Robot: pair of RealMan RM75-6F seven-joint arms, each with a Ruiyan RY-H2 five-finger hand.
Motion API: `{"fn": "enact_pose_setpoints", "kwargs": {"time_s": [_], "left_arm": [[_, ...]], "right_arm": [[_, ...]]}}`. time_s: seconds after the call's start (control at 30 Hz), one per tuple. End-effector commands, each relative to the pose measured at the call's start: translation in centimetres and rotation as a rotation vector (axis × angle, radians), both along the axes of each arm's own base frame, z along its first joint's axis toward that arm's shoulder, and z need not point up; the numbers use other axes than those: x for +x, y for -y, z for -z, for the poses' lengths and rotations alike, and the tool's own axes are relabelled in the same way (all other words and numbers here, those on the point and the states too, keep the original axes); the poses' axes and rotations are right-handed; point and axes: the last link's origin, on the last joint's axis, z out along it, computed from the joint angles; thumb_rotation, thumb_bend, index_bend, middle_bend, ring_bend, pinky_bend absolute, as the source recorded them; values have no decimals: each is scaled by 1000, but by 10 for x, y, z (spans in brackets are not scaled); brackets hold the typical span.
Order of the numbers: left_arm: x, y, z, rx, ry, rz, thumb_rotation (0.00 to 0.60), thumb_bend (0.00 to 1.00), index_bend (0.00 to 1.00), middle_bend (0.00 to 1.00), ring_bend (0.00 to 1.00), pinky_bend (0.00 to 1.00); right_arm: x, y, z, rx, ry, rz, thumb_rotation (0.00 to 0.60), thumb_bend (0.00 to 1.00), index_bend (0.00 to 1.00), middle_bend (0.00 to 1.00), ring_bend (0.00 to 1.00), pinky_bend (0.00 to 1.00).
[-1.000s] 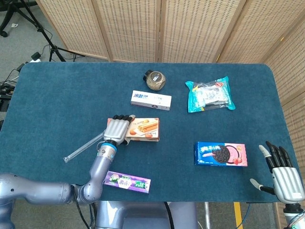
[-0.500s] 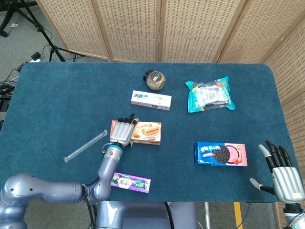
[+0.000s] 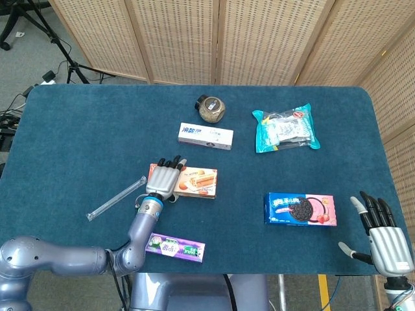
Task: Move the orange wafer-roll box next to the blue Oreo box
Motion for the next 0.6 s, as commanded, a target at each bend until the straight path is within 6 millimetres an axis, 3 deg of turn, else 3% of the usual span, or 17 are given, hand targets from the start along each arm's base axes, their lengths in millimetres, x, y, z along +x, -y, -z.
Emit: {"fn": "enact_pose_setpoints", "kwargs": {"time_s": [0.03,0.4,0.6], "left_arm": [[0,0,0,-8,10,-2,600,103,14,0,108,36],[4,-2,-9,8,59,29,600,59,2,0,101,5],[8,-11,-35,68,79,61,600,60,2,0,102,5]], "right_arm": [[0,0,0,-1,0,1,600,131,46,0,0,0],[0,0,0,-4,2,-3,600,131,46,0,0,0],[0,0,1,-2,-1,-4,600,131,46,0,0,0]]}}
